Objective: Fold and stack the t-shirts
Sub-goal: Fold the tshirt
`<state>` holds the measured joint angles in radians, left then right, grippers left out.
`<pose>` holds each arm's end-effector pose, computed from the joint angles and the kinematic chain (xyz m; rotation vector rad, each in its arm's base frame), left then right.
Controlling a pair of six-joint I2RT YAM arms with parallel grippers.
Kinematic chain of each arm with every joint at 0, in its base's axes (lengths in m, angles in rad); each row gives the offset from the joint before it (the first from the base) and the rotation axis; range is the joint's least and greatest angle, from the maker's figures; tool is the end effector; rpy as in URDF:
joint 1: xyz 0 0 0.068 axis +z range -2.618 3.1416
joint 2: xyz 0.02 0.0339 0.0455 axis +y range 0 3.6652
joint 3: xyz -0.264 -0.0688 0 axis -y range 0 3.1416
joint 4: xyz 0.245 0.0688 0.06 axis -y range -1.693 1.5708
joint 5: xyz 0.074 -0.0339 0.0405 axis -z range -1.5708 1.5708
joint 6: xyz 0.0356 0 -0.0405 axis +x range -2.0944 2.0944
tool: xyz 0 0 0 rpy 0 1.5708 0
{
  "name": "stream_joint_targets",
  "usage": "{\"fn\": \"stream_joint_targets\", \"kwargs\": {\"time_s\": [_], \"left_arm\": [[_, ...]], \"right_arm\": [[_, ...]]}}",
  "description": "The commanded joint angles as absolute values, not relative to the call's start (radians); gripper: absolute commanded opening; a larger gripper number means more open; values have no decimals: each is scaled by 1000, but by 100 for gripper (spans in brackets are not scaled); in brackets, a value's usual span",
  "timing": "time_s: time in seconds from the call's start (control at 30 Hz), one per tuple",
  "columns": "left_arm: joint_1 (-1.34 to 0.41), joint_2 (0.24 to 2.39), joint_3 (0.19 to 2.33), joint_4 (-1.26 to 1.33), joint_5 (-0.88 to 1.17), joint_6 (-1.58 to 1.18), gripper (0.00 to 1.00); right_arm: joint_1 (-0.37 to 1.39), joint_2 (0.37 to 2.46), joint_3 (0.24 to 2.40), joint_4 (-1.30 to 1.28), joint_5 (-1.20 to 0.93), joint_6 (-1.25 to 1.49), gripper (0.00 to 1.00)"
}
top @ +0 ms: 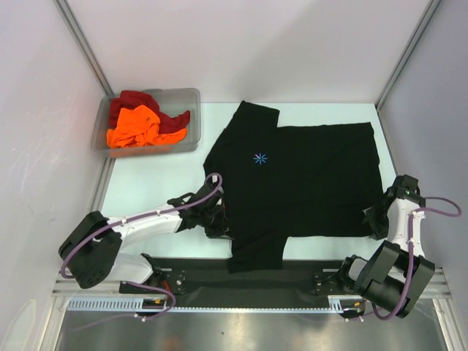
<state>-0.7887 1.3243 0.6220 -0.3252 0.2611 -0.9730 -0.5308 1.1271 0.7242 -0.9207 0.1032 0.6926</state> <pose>0.1608 -0.1749 0.1643 -0.1595 2.8669 -0.8562 0.1554 -0.0955 0.2050 1.6717 2.3510 -0.1195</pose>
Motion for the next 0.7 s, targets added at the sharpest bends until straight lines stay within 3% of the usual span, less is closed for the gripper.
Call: {"fn": "stream_joint_targets", "kwargs": {"time_s": [0.0, 0.37, 0.67], "left_arm": [[-781, 1335, 652, -311, 311, -925, 0], [-723, 1229, 637, -336, 301, -913, 0], [-700, 1177, 640, -334, 311, -916, 0]], "right_arm": [[-552, 1121, 753, -852, 256, 770, 58], [-623, 1174, 678, -701, 270, 772, 58], [-693, 1218, 630, -597, 210, 753, 52]]}}
